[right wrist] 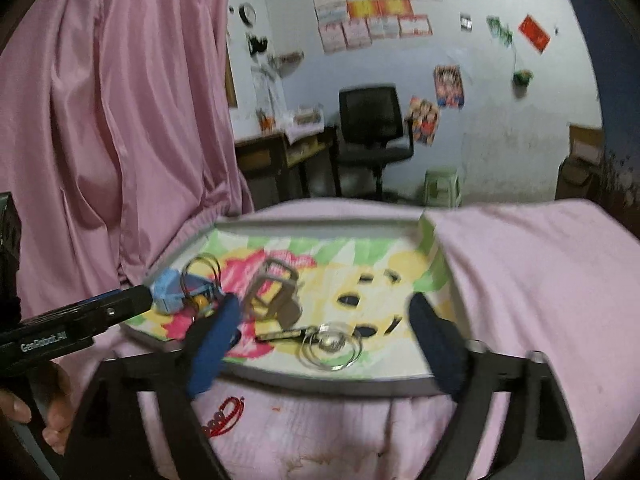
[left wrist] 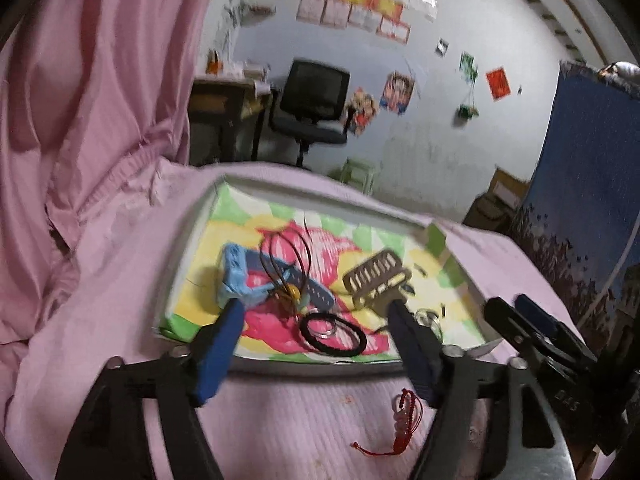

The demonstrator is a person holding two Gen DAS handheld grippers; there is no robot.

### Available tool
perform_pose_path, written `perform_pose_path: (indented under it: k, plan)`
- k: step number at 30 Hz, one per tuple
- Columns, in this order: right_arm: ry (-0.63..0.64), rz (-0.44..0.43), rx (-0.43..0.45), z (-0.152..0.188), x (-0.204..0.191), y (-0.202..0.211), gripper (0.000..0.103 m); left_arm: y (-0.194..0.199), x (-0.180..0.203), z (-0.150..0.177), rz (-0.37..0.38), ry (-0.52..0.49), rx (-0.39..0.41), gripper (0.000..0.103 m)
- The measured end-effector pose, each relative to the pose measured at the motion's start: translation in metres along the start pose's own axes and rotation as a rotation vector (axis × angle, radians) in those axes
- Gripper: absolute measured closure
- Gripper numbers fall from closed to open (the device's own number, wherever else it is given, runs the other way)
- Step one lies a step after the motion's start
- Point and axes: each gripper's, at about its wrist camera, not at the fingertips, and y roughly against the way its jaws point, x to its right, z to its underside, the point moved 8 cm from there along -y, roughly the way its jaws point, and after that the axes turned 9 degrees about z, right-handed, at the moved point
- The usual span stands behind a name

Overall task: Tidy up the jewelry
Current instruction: 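Open both tools to drop the ring and bracelet into the tray, then move both tools back toward the red bead string and white clip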

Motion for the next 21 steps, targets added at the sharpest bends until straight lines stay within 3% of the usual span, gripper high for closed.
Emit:
perform_pose_path:
  k: [5, 9, 13, 21]
  plan:
    - [0.002, 0.012, 0.103, -0.022, 0.001, 0.030, 0.001, 0.033, 0.005, -0.009, -0.004, -0.018, 0.113, 0.010]
    - [-0.004, 0.007, 0.166, -0.030, 0.001, 0.056, 0.001, 0.056, 0.011, -0.011, -0.013, -0.036, 0.189, 0.001]
    - [0.009, 0.008, 0.219, -0.029, 0.000, 0.083, 0.001, 0.078, 0.018, -0.005, -0.013, -0.065, 0.240, 0.000]
    - [0.054, 0.015, 0.252, -0.021, -0.003, 0.115, 0.001, 0.105, 0.023, 0.019, -0.012, -0.087, 0.257, 0.000]
